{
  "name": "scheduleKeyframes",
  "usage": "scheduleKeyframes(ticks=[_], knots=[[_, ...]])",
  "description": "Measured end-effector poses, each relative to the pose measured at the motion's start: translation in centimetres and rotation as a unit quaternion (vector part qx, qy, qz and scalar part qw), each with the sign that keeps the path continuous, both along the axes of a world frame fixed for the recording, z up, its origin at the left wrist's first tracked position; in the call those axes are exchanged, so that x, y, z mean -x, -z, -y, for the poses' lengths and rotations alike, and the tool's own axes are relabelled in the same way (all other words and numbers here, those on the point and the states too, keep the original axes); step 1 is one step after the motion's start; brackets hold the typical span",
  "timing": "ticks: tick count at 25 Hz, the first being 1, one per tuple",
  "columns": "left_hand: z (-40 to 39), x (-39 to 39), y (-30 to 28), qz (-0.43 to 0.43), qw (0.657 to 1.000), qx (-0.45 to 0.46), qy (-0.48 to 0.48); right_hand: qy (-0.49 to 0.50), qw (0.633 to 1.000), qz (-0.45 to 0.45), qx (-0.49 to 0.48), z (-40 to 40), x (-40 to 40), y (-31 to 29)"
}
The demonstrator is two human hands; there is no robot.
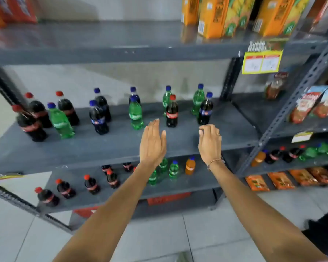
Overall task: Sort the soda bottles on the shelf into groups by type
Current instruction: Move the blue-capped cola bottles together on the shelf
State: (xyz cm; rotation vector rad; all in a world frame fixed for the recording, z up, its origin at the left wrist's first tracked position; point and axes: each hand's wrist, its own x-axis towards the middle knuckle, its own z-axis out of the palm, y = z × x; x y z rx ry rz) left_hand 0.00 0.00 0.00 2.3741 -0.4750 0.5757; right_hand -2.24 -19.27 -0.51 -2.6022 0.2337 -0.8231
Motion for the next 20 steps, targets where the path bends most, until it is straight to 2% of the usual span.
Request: scheduleKeyframes(ticks=[1, 5, 9, 13, 20], knots=[[1.5, -0.5, 1.7, -0.038, 0.999, -0.007, -0.005, 0.017, 0.999, -0.019, -0.037, 1.9, -0.7, 1.5], [4.2, -1.3, 6.1, -0.095, 0.993, -0.069, -0.010, 0.023, 0.984, -0.034, -0.174, 6.5, -3.8, 4.2], [5.7, -1.5, 9.8, -0.087, 0.984, -0.156, -0.008, 0.040, 0.951, -0.052, -0.303, 9.9, -7.5, 5.9], [5.9, -2.0, 11.0, -0.083, 0.973, -0.212, -0.031, -0.036, 0.918, -0.088, -0.385, 11.6, -10.9, 6.4], [6.3, -2.5, 11.0, -0.091, 0.971, -0.217, -0.040, -0.188, 0.868, -0.082, -0.453, 12.8, -14.2, 5.8]])
